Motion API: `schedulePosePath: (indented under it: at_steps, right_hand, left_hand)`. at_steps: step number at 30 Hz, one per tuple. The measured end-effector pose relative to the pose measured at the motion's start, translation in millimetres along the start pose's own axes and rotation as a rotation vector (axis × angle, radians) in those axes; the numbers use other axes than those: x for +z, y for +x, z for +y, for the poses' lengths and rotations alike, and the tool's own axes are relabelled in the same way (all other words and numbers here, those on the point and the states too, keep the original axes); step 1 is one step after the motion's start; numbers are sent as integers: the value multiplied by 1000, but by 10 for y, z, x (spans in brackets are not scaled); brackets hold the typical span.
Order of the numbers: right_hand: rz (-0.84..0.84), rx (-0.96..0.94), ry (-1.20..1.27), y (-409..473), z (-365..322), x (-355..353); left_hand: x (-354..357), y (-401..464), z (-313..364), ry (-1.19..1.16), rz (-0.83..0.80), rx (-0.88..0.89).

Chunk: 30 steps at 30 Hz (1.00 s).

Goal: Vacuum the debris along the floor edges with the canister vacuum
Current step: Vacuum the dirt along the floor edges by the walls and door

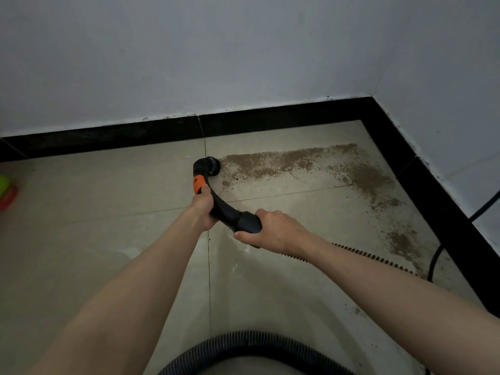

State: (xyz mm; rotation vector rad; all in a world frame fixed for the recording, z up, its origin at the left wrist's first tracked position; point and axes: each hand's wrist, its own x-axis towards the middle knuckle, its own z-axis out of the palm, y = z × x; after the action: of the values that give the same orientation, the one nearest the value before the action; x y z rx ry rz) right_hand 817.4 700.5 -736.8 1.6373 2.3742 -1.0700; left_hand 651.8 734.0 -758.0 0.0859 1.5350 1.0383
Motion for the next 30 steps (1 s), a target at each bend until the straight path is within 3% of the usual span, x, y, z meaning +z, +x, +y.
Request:
schedulePosePath:
  at_steps: [30]
  right_hand:
    - [78, 2, 155, 299, 193, -76]
  left_hand:
    - [252, 320, 233, 126, -51, 8]
